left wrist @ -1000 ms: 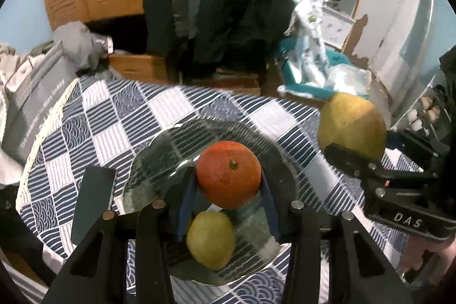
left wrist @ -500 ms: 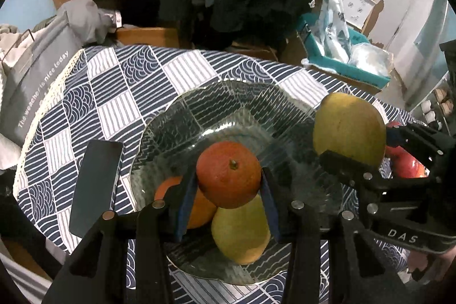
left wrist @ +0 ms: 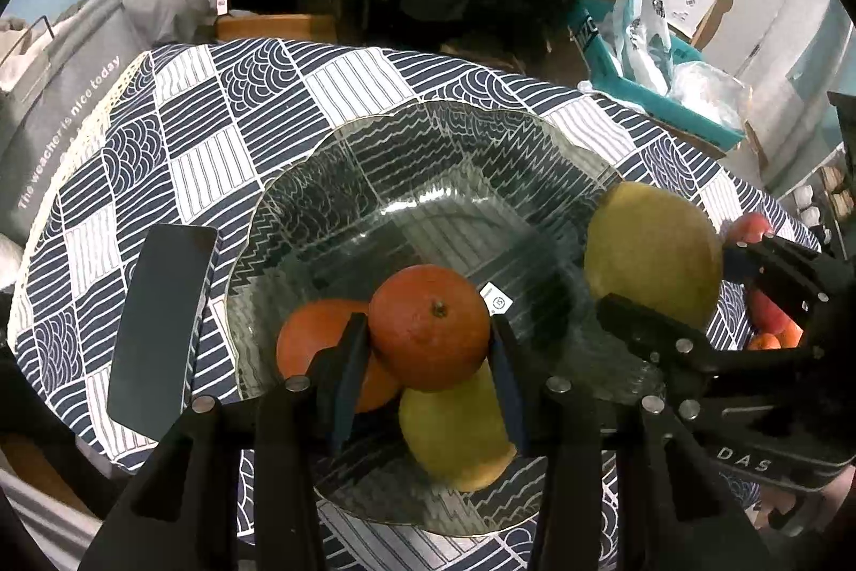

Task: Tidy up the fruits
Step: 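Open the left tool to drop the orange into the bowl while the right tool releases the mango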

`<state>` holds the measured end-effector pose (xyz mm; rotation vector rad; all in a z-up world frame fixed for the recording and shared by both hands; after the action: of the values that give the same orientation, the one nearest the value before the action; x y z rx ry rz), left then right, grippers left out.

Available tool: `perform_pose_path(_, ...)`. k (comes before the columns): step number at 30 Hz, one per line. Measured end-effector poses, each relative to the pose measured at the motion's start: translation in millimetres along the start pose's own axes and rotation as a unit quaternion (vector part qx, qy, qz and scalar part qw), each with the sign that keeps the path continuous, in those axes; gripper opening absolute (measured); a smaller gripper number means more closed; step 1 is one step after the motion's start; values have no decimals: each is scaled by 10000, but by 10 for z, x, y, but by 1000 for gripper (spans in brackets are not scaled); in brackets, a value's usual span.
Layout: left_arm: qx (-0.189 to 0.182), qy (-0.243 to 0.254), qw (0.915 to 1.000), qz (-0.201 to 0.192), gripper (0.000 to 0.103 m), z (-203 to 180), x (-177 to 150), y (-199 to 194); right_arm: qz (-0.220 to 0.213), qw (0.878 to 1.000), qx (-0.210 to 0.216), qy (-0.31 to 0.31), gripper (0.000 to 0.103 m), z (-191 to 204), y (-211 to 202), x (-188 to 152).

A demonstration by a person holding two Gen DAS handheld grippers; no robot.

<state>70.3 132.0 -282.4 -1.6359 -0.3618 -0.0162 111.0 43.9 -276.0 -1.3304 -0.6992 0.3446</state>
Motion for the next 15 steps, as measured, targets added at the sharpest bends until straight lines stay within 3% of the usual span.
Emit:
perform_pose_path(11,72,25,10000,-30,46,-18,-5,1,50,10000,13,13,70,-2,35,21)
perform_pose_path(15,198,29,9998,74,54,8,-27,40,89,9997,184,154,72,-26,46,17)
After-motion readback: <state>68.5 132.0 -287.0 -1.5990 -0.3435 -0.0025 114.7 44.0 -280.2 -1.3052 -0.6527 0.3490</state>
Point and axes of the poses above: each gripper's, at about its wrist camera, not at the fingertips, and y roughly the way its jaws point, z to its left, x to its top, the point moved 8 cm from there along y, roughly the way its jaws point, and after that the axes turned 11 degrees about z, right-handed, at the moved point
